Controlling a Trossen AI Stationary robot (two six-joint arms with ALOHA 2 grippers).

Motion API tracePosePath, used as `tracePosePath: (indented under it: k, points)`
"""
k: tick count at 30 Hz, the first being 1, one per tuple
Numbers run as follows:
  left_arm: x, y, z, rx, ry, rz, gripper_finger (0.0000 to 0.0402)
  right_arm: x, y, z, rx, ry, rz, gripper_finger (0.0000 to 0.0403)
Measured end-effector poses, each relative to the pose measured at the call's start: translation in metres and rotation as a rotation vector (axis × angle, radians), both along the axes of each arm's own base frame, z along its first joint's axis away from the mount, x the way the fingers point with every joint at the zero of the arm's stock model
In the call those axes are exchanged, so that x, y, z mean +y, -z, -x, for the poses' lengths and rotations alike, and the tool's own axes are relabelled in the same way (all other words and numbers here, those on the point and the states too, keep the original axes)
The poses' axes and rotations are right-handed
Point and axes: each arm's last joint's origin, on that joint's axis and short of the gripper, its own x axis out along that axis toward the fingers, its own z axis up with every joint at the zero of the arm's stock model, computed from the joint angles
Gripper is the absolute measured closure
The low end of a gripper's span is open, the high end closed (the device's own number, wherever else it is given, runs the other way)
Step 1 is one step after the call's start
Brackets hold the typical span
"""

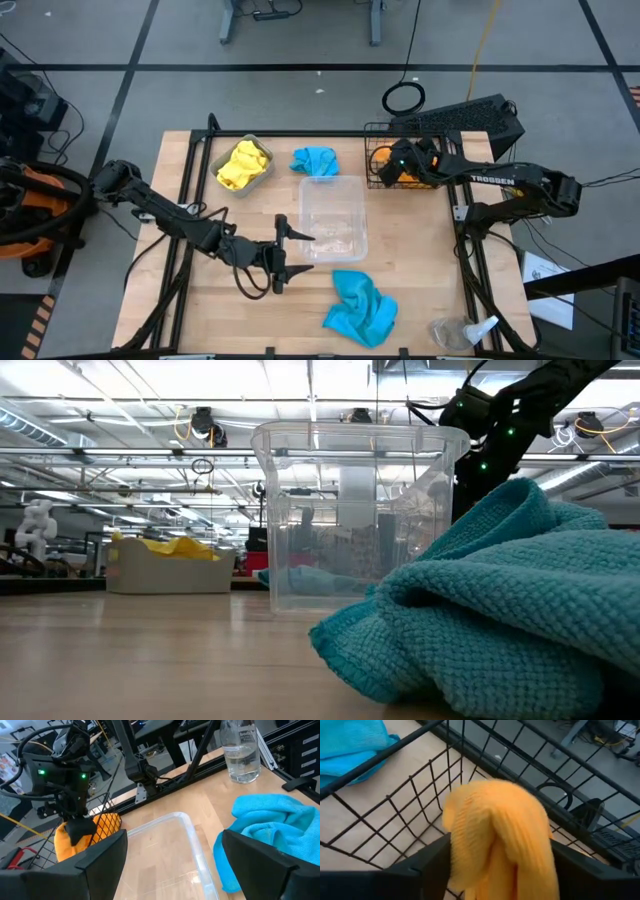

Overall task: Sort microfiber towel by color & place in baskets
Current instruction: Put the orange towel into the black wire basket, then put the top blue towel into the transparent bin

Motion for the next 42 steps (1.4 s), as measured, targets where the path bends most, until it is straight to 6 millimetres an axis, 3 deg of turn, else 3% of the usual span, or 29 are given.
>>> tracePosePath:
  k: [7,14,18,24,29,35,42]
  points:
    - [-0.002,0.001,0.0,0.014,0.055,0.012,0.0072,0.001,-0.012,0.001,0.053,-0.013,-0.057,0.0093]
    - [-0.002,0.001,0.0,0.015,0.062,0.014,0.0072,0.006,-0.049,0.0,0.076,-0.025,-0.075,0.0083]
    - [0.0,0.0,0.0,-0.002,0.016,0.006,0.0072,0.02,-0.071,-0.002,0.014,-0.067,-0.062,0.0088]
    - [0.016,-0.001,-0.004,-0.021,-0.198,-0.076,0.0072,0.052,-0.093,0.004,-0.115,-0.157,-0.045,0.0089]
    - [0.048,-0.001,-0.015,0.011,-0.285,-0.208,0.0072,0.082,-0.096,0.01,-0.207,-0.238,-0.069,0.0089]
    - [0.105,-0.01,-0.028,-0.011,-0.414,-0.357,0.0072,0.12,-0.089,0.015,-0.242,-0.32,-0.057,0.0089]
    - [0.183,-0.036,-0.033,-0.025,-0.461,-0.312,0.0089,0.152,-0.09,0.02,-0.298,-0.366,0.011,0.0089]
